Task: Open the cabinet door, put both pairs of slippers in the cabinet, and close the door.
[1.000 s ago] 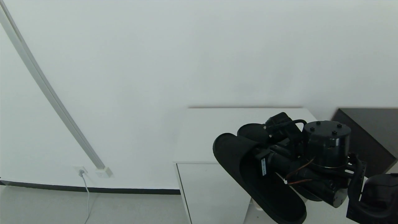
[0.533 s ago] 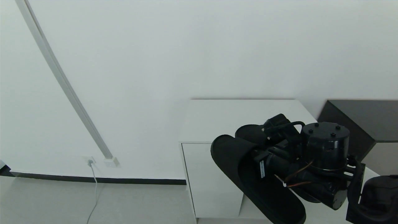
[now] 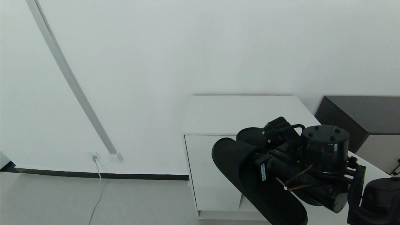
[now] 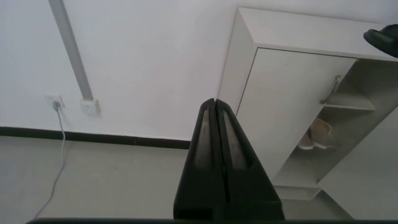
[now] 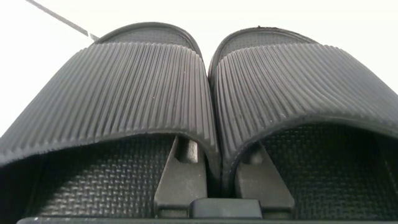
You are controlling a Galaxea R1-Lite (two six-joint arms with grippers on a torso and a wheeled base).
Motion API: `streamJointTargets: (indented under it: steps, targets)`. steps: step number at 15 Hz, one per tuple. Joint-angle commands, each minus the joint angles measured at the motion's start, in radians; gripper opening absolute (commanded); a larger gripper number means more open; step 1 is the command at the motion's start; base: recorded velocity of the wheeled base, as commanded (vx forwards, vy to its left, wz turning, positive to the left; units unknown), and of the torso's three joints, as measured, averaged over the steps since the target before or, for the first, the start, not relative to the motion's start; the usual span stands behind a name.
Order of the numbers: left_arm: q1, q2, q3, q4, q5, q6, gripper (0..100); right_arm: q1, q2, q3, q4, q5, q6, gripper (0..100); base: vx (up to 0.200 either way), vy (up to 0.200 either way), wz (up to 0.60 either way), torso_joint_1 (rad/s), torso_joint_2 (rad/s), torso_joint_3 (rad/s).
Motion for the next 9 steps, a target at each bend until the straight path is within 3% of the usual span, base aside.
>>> streamJointTargets:
  steps: [1,9]
  targets:
    - [0.0,0.001,0.0,0.0,0.001,-0.001,0,0.002,0.004,0.001,-0.001,0.0,0.0,0,0.0,0.0,0.0,0.0,0.0,0.0]
    - [0.0,0.001,0.0,0.0,0.001,0.001,0,0.005,0.012,0.001,-0.001,0.002,-0.002,0,0.0,0.0,0.0,0.0,0.0,0.0]
